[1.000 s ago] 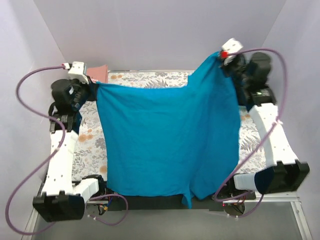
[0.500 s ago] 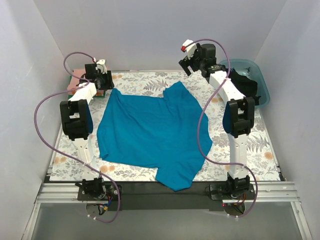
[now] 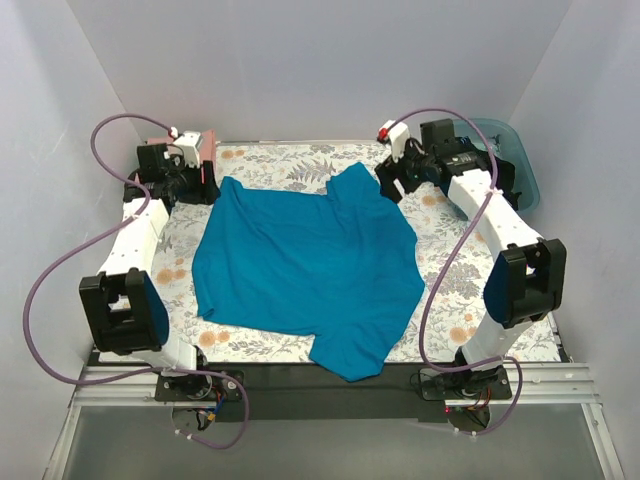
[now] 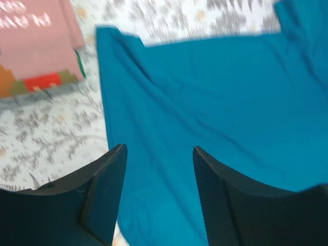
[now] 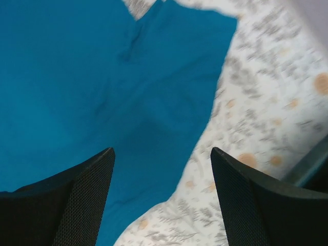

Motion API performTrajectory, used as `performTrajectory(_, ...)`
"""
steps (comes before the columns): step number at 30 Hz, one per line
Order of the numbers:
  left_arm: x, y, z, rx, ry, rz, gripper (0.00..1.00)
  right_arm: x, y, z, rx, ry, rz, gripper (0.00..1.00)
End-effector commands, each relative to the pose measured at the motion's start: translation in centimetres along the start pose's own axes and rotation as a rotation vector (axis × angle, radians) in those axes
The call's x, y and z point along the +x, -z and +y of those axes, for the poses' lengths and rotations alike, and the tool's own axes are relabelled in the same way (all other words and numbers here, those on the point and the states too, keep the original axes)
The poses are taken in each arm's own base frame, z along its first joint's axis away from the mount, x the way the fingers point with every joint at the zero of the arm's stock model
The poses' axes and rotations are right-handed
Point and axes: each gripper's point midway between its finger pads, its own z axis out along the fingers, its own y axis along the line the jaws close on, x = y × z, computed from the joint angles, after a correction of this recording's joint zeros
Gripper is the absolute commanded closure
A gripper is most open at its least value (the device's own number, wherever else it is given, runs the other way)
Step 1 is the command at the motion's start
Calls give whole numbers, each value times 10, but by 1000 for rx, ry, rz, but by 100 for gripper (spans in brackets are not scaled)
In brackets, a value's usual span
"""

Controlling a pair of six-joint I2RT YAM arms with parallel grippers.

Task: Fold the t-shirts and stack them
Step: Flatten the tshirt out

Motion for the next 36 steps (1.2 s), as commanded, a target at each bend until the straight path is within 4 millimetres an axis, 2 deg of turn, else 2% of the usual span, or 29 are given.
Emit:
performTrajectory(1,70,20,-24,111,-34,209,48,79,-3,61,-192,-135,232,19)
performTrajectory(3,101,33,-35,157,-48,287,49,98,2,77,-229,-147,292,24)
performTrajectory(4,105,42,-41,178,-66,295,52,114,2,87,-248,-149,332,24)
performTrajectory(6,129,60,-54,244,-84,369,55,130,3,93,-250,-158,377,25)
performTrajectory(7,147,65,-58,261,-79,411,56,138,3,96,-256,-166,399,26)
performTrajectory(9,165,79,-65,284,-96,452,59,160,0,105,-279,-190,460,30)
performTrajectory(12,194,87,-66,281,-99,507,59,184,-4,109,-284,-203,536,32)
performTrajectory(17,237,85,-44,166,-123,606,59,221,-12,106,-261,-184,653,37)
performTrajectory(20,240,89,-35,112,-138,612,60,237,-15,100,-250,-170,694,38)
performTrajectory(21,229,92,-36,110,-149,575,60,238,-16,98,-245,-169,697,38)
performTrajectory(25,208,104,-45,151,-129,520,60,236,-19,92,-236,-178,684,39)
performTrajectory(27,210,109,-50,184,-113,525,59,233,-20,91,-234,-179,674,39)
performTrajectory(31,229,109,-41,205,-22,588,53,230,-19,89,-229,-175,667,39)
performTrajectory(36,234,107,-38,238,53,602,46,226,-19,89,-228,-172,656,39)
